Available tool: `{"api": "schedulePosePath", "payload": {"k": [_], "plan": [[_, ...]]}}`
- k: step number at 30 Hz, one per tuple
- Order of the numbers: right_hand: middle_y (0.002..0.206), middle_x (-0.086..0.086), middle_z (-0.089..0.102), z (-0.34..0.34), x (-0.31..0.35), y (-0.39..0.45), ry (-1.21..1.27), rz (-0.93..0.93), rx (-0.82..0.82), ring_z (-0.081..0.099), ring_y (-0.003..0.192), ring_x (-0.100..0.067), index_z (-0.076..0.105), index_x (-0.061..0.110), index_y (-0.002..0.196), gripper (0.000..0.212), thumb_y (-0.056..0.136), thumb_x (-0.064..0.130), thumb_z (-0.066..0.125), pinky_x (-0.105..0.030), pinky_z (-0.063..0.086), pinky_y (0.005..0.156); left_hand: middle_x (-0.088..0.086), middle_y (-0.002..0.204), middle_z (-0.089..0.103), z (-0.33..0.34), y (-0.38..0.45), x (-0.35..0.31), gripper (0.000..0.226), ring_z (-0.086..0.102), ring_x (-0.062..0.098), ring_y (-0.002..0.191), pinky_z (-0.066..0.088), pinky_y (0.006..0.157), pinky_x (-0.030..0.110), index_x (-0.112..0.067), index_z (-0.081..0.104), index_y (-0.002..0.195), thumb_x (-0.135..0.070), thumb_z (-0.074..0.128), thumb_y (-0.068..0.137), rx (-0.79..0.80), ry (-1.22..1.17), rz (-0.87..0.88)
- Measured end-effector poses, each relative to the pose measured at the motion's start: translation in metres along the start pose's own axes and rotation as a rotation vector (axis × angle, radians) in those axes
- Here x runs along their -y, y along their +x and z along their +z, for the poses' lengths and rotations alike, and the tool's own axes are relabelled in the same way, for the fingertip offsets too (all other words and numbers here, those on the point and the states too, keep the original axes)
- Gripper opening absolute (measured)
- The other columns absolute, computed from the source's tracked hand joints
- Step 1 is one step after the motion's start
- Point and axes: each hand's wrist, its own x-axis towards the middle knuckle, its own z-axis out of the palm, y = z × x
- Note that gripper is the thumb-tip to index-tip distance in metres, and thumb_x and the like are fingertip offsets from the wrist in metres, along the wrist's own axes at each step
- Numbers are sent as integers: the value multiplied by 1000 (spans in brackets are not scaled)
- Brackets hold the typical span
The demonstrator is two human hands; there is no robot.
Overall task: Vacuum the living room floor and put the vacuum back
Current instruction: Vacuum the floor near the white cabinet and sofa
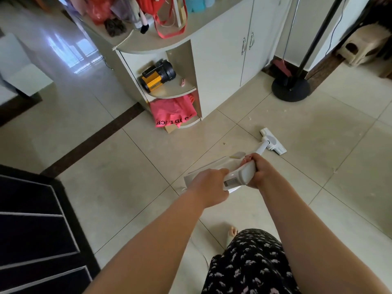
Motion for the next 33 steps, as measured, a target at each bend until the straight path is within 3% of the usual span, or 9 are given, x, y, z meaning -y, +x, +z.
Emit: {"api": "schedulePosePath", "payload": {"k": [4, 10, 14, 17, 21, 24, 27, 33], "plan": [[48, 4, 49, -14, -53, -6, -84, 32, 16, 47, 40, -7, 49, 10, 46, 26, 68, 2, 58, -20, 47, 44, 4, 88, 65, 9, -58, 18, 22, 59, 25, 84, 35, 63, 26, -20, 55, 103, -21, 58, 81, -9, -13, -37], [45, 4, 48, -33, -120, -15, -91, 58, 71, 47, 37, -7, 51, 7, 41, 51, 91, 16, 54, -18, 47, 47, 4, 89, 66, 24, -128, 43, 24, 59, 27, 84, 35, 63, 28, -22, 55, 102, -23, 58, 79, -47, 12, -88], [43, 4, 45, -33, -168, -27, -196, 70, 110, 46, 36, -6, 51, 8, 44, 48, 91, 13, 47, -15, 46, 46, 4, 86, 64, 37, -176, 60, 21, 58, 28, 84, 35, 61, 28, -22, 53, 97, -21, 57, 77, -98, -14, -177], [43, 5, 45, -37, -202, -30, -191, 102, 100, 45, 36, -6, 48, 10, 51, 35, 86, 7, 47, -16, 46, 45, 3, 92, 64, 43, -207, 73, 30, 58, 27, 88, 36, 64, 28, -23, 55, 107, -24, 59, 77, -113, -8, -218], [39, 3, 46, -44, -245, -38, -244, 133, 111, 43, 31, -6, 51, 6, 38, 44, 82, 4, 45, -13, 43, 41, 5, 90, 64, 45, -245, 92, 22, 58, 29, 88, 41, 65, 30, -25, 53, 97, -22, 59, 75, -92, 5, -235], [38, 3, 44, -49, -264, -44, -262, 147, 126, 42, 32, -4, 53, 1, 35, 36, 70, -1, 46, -9, 41, 49, 4, 88, 64, 48, -263, 101, 21, 58, 30, 87, 47, 69, 33, -24, 51, 92, -24, 60, 74, -79, 7, -250], [39, 3, 44, -58, -269, -39, -240, 144, 107, 42, 32, -5, 52, 4, 41, 42, 82, 3, 44, -13, 43, 43, 4, 90, 65, 56, -270, 100, 22, 58, 29, 88, 48, 71, 34, -23, 53, 95, -24, 60, 75, -76, 11, -248], [42, 4, 44, -69, -240, -26, -246, 129, 75, 46, 33, -8, 40, 16, 58, 29, 85, 7, 45, -15, 44, 40, 5, 89, 65, 69, -246, 86, 20, 58, 29, 85, 44, 67, 32, -22, 54, 98, -23, 59, 78, -102, 24, -206]]}}
